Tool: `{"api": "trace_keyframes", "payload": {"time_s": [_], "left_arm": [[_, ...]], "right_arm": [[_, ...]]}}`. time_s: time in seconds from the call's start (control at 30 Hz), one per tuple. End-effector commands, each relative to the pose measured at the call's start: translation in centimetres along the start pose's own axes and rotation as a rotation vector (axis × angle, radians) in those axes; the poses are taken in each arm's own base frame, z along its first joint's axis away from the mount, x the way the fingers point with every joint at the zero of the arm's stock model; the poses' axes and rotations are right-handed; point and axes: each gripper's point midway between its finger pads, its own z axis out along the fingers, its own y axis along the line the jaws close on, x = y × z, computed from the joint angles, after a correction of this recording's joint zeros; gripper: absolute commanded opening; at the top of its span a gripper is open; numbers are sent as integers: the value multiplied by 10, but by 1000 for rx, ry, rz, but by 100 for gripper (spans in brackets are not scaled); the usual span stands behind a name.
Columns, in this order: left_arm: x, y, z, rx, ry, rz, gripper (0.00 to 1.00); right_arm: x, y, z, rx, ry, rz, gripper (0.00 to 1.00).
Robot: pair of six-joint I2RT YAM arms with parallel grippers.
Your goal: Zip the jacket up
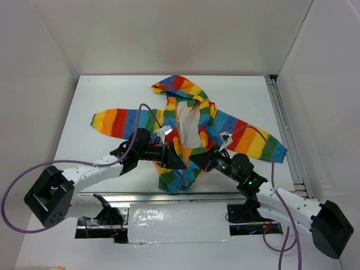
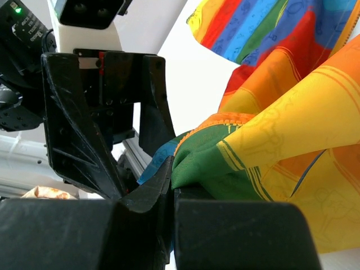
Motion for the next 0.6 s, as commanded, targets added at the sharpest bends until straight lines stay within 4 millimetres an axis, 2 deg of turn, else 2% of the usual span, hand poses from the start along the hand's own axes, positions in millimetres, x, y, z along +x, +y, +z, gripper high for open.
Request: {"api": "trace_keyframes", "payload": {"time_s": [0.0, 0.17, 0.2, 0.23, 0.33, 0.5, 0.57], "left_arm": [[-8, -21, 4, 116, 28, 75, 63], [-2, -20, 6, 139, 62, 66, 53], [-2, -20, 7, 142, 63, 68, 50], [-1, -20, 8, 147, 71, 65, 42], [-3, -18, 10, 142, 72, 59, 35], [-7, -16, 13, 132, 70, 54, 36], [-8, -15, 13, 135, 72, 52, 40]], "right_arm": [[-15, 18, 3, -57, -63, 2, 0], [-22, 17, 4, -48, -101, 20, 0], [-24, 18, 5, -49, -105, 25, 0], [-22, 16, 6, -43, -100, 27, 0], [-18, 17, 9, -47, -77, 26, 0], [-11, 20, 10, -53, -38, 9, 0], [-8, 19, 10, -50, -28, 2, 0]]}}
